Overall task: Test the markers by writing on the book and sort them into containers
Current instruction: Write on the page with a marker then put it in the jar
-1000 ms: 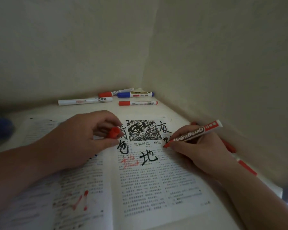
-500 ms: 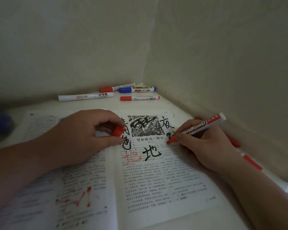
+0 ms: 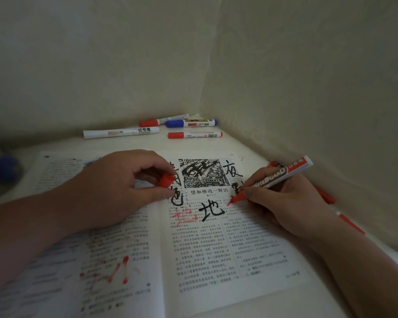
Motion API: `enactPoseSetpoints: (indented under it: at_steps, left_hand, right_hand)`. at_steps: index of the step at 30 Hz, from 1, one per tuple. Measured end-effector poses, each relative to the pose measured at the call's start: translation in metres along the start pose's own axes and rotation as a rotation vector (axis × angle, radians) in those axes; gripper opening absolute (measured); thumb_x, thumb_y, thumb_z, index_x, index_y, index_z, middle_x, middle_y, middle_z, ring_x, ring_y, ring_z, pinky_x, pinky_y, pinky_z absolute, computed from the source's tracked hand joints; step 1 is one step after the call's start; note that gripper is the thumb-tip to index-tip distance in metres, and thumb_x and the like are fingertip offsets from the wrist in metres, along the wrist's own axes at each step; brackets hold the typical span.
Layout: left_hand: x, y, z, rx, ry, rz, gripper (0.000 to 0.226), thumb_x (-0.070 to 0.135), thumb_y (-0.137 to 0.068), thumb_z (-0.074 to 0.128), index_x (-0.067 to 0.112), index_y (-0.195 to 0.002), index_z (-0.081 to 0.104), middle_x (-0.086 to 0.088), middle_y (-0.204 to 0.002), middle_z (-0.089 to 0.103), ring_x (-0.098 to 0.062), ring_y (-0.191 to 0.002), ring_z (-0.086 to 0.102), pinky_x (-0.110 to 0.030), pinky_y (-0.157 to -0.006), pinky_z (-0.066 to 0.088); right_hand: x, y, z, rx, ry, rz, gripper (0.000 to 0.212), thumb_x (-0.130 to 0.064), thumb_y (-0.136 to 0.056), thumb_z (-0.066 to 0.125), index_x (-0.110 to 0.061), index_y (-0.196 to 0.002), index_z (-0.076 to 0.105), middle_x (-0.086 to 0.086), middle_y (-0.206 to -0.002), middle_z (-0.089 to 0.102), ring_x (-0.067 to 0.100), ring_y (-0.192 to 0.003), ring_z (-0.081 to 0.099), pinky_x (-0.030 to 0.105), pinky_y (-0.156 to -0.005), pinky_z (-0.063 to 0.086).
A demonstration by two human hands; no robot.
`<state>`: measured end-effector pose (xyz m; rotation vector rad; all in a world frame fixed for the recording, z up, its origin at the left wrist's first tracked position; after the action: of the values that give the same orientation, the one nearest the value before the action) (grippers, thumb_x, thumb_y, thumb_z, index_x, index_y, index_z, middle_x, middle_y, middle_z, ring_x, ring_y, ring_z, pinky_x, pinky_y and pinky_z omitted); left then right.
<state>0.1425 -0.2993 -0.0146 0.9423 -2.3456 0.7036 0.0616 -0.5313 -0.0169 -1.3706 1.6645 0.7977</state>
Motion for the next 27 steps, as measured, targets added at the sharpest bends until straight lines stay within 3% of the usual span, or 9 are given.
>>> enactPoseSetpoints:
  at_steps: [3,8,14,21,27]
  left_hand:
    - [0.0017,-0.0001,0.0003,-0.005,-0.011,0.014,0.027,0.060,-0.068,0.065,0.051,-0.093,0.063,0.036,-0.103,0.063,0.012,-0.100,0.060,-0.002,-0.078,0.039]
    - [0.0020,-0.0007,0.0000,-0.002,0.006,0.033,0.026,0.057,-0.072,0.064,0.049,-0.097,0.065,0.031,-0.103,0.066,0.007,-0.100,0.062,-0.010,-0.084,0.041]
    - [0.0030,-0.0003,-0.0002,-0.004,-0.015,0.043,0.025,0.057,-0.075,0.062,0.050,-0.098,0.064,0.032,-0.104,0.065,0.009,-0.101,0.060,0.001,-0.081,0.037]
    - [0.0041,0.0003,-0.0005,-0.004,0.000,0.037,0.026,0.051,-0.076,0.065,0.045,-0.101,0.068,0.031,-0.104,0.065,0.010,-0.102,0.060,0.002,-0.082,0.035]
    - [-0.0030,0.0008,0.0014,0.022,0.096,-0.015,0.022,0.039,-0.083,0.070,0.047,-0.102,0.068,0.034,-0.101,0.068,0.010,-0.096,0.064,0.001,-0.081,0.040]
  right_hand:
    - [-0.0013,0.0011,0.0016,-0.014,0.020,-0.011,0.019,-0.009,-0.086,0.071,-0.021,-0.072,0.075,-0.002,-0.058,0.064,0.003,-0.046,0.050,0.013,-0.045,0.037]
    - [-0.0037,0.0024,0.0032,-0.029,-0.039,0.003,0.032,0.008,-0.085,0.066,-0.014,-0.061,0.070,-0.004,-0.054,0.064,0.000,-0.045,0.051,0.010,-0.045,0.037]
    - [-0.0013,0.0012,-0.0027,0.013,-0.051,0.020,0.024,-0.003,-0.086,0.069,-0.017,-0.067,0.074,0.004,-0.056,0.061,0.007,-0.042,0.043,0.016,-0.041,0.033]
    - [-0.0011,0.0008,-0.0026,0.030,0.072,-0.009,0.020,-0.008,-0.084,0.070,-0.021,-0.069,0.072,-0.008,-0.053,0.059,0.002,-0.046,0.047,0.014,-0.046,0.036]
    - [0.0018,-0.0001,-0.0065,0.041,-0.032,0.038,0.028,-0.002,-0.086,0.068,-0.018,-0.064,0.070,0.007,-0.058,0.060,0.011,-0.044,0.043,0.019,-0.040,0.034]
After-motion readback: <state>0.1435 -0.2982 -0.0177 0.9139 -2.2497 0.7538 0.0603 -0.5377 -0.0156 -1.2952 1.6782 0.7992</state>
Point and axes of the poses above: each hand's wrist, its own y-axis away from the middle knuckle, its own z-axis out of the palm, x = y × z, the point moved 8 cm from there along -y, towards the middle knuckle
